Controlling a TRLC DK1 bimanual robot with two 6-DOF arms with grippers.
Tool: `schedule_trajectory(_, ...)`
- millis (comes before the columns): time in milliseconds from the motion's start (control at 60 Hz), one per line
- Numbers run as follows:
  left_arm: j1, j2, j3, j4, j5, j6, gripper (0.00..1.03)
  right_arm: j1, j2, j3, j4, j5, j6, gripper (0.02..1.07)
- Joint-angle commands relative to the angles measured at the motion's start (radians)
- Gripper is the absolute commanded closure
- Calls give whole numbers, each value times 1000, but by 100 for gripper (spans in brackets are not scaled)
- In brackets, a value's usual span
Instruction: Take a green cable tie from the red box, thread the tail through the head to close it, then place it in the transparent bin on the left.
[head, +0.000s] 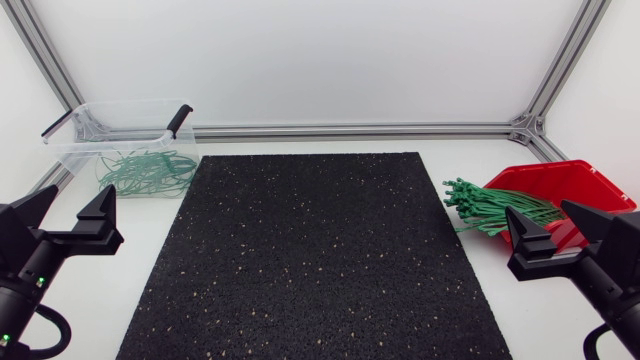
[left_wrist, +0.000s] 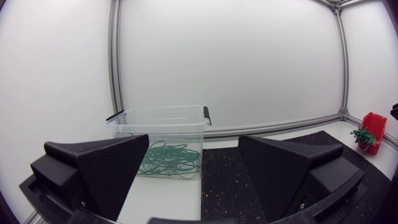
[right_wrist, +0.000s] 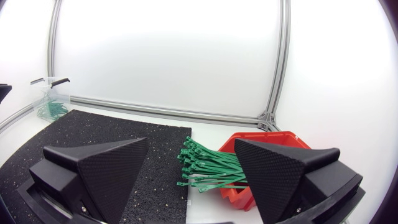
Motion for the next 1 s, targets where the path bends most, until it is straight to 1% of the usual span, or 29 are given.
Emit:
schedule_trajectory(0, -8, -48, -36, -22, 6, -21, 3, -13, -45, -62, 37, -8, 34, 6)
schedule_trajectory(317, -12, -206, -94, -145, 22, -35, 3, -39, -189, -217, 146, -22, 88, 6)
schedule_trajectory(750, -18, -423, -175, -314, 45, -55, 3, -39, -189, -217, 146, -22, 88, 6)
schedule_trajectory(983, -18, -427, -177, -317, 46, -55, 3, -39, -189, -217, 146, -22, 88, 6)
